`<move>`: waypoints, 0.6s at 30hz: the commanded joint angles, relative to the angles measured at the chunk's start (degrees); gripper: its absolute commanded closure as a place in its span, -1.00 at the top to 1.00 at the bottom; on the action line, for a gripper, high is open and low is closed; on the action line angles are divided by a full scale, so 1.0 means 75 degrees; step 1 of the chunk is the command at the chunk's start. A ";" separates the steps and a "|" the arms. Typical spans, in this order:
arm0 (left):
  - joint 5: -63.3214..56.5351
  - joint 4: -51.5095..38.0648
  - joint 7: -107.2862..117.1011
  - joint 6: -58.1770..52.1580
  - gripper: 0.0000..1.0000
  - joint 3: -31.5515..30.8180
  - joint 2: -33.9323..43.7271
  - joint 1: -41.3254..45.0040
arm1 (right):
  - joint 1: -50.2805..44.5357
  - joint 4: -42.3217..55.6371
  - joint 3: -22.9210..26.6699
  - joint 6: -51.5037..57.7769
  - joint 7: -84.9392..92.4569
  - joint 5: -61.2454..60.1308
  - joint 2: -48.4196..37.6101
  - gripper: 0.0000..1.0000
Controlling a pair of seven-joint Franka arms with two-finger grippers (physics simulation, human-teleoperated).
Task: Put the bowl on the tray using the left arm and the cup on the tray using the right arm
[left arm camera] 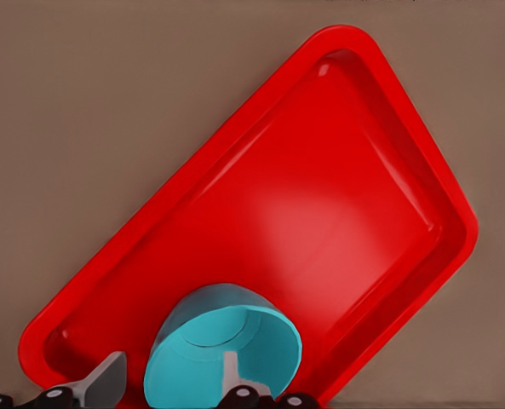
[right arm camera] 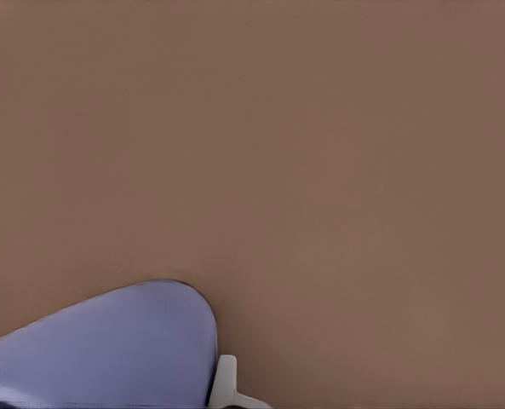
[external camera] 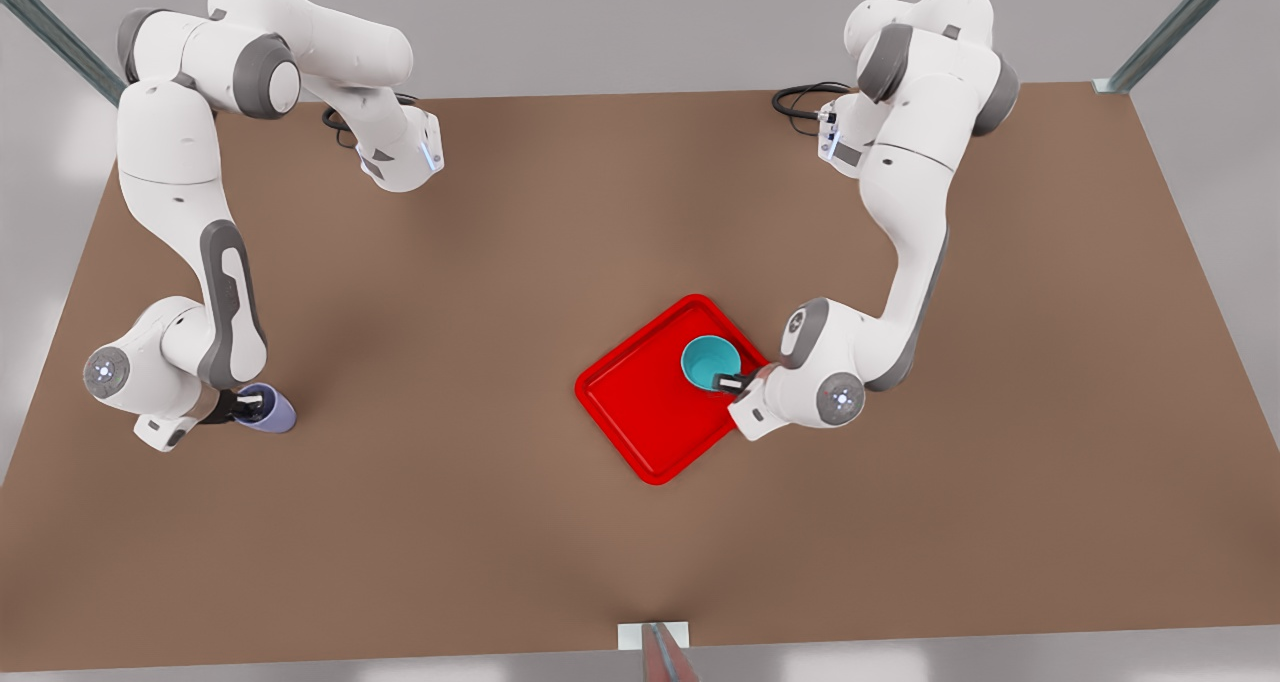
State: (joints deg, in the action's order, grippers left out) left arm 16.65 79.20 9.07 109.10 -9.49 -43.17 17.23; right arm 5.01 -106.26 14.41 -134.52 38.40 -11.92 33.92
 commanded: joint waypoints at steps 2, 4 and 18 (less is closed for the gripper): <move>-0.0298 -0.0036 -0.0037 -0.0109 1.00 0.0186 0.0095 -0.0012 | -0.0012 -0.0012 0.0000 -0.0006 -0.0023 0.0031 0.0000 -0.57; -0.0344 -0.0317 -0.0330 -0.0261 1.00 0.0713 0.0154 -0.0012 | -0.0012 0.0000 0.0000 0.0006 -0.0034 0.0031 -0.0035 -0.57; -0.2993 -0.0563 -0.1197 -0.2253 1.00 0.1511 0.3459 -0.0891 | -0.1301 -0.0621 -0.0620 0.0861 -0.2377 0.0078 -0.1968 -0.57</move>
State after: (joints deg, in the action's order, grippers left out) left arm -3.56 75.02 0.08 91.73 1.85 -17.46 10.53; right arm -5.36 -110.91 9.30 -128.03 19.65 -11.93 18.86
